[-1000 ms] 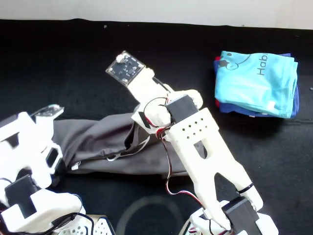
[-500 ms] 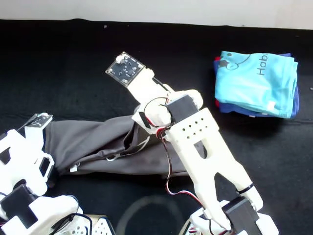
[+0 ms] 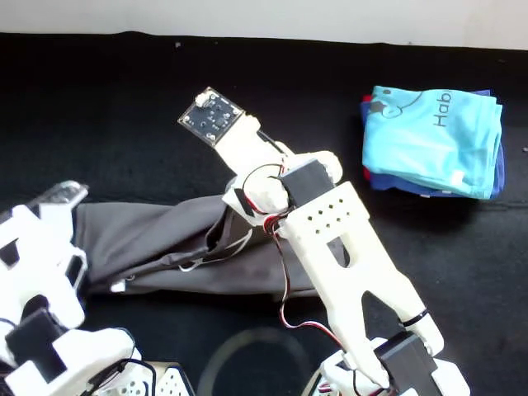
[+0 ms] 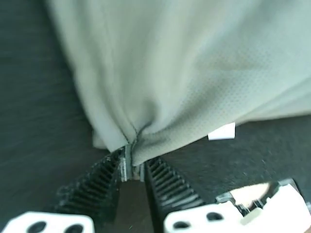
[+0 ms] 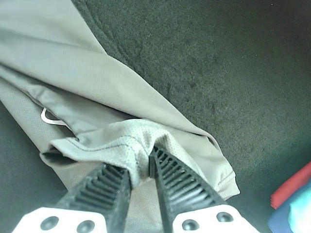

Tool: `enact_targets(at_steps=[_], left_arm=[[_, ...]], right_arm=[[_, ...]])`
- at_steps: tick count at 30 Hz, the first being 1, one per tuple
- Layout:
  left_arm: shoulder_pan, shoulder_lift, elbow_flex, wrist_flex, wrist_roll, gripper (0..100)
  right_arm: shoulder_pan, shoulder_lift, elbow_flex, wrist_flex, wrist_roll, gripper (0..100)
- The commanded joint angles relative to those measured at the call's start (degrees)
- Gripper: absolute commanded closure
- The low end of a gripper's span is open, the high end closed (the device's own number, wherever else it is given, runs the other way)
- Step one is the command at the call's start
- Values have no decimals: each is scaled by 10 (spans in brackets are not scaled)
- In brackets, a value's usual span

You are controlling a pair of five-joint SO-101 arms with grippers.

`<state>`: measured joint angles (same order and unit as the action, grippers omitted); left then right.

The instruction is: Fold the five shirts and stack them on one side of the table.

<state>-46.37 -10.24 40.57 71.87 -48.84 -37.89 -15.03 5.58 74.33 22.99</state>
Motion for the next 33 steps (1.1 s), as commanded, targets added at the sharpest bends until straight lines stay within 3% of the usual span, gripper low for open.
enact_targets(at_steps=[1, 6, 9, 15, 19, 23, 28, 33], left_arm=[[36, -93, -61, 69, 9, 991], [78, -201, -103, 154, 10, 991], [83, -240, -106, 151, 12, 991], [83, -242, -178, 124, 94, 991], [103, -199, -284, 133, 170, 991], [155, -137, -442, 227, 215, 991], [169, -79, -638, 291, 236, 991], [151, -77, -698, 291, 236, 991]], right_arm=[[10, -6, -31, -3, 7, 993], [58, -6, -32, -4, 7, 993], [94, -7, -62, -3, 7, 993], [192, -1, -216, 2, 4, 993], [254, -2, -284, 2, -20, 993], [296, -6, -356, 2, -28, 993], [325, -7, -465, 22, -28, 993], [338, -6, -565, 69, -28, 993]])
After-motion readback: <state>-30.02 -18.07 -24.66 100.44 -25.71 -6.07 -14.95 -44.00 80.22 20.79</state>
